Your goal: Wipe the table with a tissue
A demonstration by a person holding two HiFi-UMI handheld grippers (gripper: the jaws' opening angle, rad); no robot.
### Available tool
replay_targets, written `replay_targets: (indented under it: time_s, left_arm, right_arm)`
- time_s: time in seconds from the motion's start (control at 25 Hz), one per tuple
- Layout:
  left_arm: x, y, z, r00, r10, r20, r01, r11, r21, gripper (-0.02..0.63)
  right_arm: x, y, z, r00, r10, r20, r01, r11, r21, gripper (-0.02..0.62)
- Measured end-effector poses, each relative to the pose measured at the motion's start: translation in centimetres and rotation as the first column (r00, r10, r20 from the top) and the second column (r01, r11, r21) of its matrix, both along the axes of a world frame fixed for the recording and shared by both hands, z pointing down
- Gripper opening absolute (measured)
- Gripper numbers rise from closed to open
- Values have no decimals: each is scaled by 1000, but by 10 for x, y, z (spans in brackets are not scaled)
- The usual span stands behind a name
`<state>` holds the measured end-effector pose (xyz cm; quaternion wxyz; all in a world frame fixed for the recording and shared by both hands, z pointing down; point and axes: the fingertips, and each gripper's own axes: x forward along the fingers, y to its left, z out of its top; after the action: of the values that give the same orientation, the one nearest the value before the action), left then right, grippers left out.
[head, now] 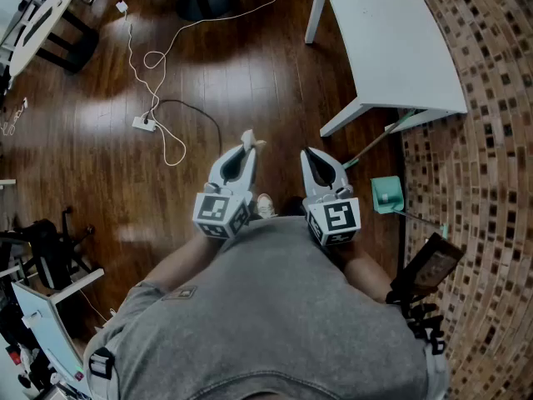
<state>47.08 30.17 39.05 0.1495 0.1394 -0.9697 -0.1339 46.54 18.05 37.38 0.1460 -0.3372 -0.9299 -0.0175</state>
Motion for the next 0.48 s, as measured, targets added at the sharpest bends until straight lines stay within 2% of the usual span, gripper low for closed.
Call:
replay_targets:
  time_s: [0.28, 0.48]
  left_arm:
    - [-16, 22, 0, 999, -28, 30, 28, 1000, -6, 46]
    - [-53, 37, -3, 997, -68, 42, 68, 998, -12, 46]
  right_arm:
    - [-20, 22, 2, 1000, -31, -2, 31, 999, -7, 15]
    - [-64, 36, -1, 998, -66, 14, 66, 998, -12, 15]
